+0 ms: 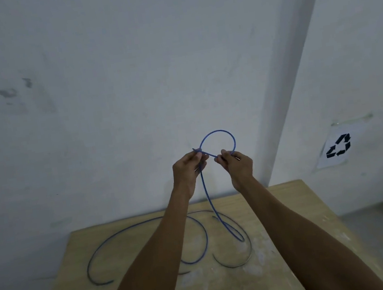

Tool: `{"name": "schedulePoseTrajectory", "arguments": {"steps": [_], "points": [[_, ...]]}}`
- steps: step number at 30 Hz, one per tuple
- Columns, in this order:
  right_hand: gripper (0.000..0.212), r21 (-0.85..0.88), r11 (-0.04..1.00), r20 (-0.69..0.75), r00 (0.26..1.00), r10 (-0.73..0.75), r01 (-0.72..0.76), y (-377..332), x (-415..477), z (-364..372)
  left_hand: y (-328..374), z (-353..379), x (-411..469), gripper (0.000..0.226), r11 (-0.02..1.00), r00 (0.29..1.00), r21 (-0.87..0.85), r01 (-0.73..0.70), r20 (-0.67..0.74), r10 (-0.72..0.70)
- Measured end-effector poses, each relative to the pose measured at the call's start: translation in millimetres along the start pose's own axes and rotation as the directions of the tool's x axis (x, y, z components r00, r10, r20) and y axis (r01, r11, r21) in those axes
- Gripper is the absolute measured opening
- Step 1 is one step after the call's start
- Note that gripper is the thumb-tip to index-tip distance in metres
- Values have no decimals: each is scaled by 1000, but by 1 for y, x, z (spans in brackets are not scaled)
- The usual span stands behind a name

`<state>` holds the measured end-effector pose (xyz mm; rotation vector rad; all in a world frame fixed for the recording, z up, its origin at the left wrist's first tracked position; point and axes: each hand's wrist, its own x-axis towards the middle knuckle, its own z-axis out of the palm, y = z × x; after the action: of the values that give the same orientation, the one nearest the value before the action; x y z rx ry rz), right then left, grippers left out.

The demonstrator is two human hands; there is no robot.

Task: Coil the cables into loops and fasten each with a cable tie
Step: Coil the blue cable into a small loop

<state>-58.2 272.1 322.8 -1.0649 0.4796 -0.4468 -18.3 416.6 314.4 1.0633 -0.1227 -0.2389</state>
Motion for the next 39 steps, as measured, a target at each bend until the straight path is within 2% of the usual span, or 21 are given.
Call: {"name": "schedulePoseTrajectory", "arguments": {"steps": [4,9,12,14,17,23,30,33,39], "points": [[9,-76,997,86,996,-10,16,-7,-5,2,12,9,3,19,999,999,34,-21,-25,21],[20,-249,969,163,986,31,10,-13,-3,-3,23,10,6,21,999,999,39,-25,-20,25],[21,-253,967,188,982,24,25,-22,2,-5,28,8,12,20,996,1000,88,-10,0,10],[19,-233,972,206,978,12,37,-31,6,-7,33,6,16,23,981,999,196,18,37,-26],[10,-291,951,251,968,-31,106,-41,15,-11,41,1,18,26,940,988,335,61,113,-105],[8,-369,900,370,925,-86,231,-56,22,-14,54,-1,18,17,925,967,356,133,156,-199],[14,-365,888,306,937,-169,279,-58,32,-16,60,-5,19,29,856,916,484,183,233,-327],[13,-365,884,317,932,-177,292,-59,35,-17,60,-6,23,25,831,931,537,144,210,-297],[11,-415,860,380,915,-132,296,-55,39,-21,59,3,28,26,806,988,591,-37,143,-60]]}}
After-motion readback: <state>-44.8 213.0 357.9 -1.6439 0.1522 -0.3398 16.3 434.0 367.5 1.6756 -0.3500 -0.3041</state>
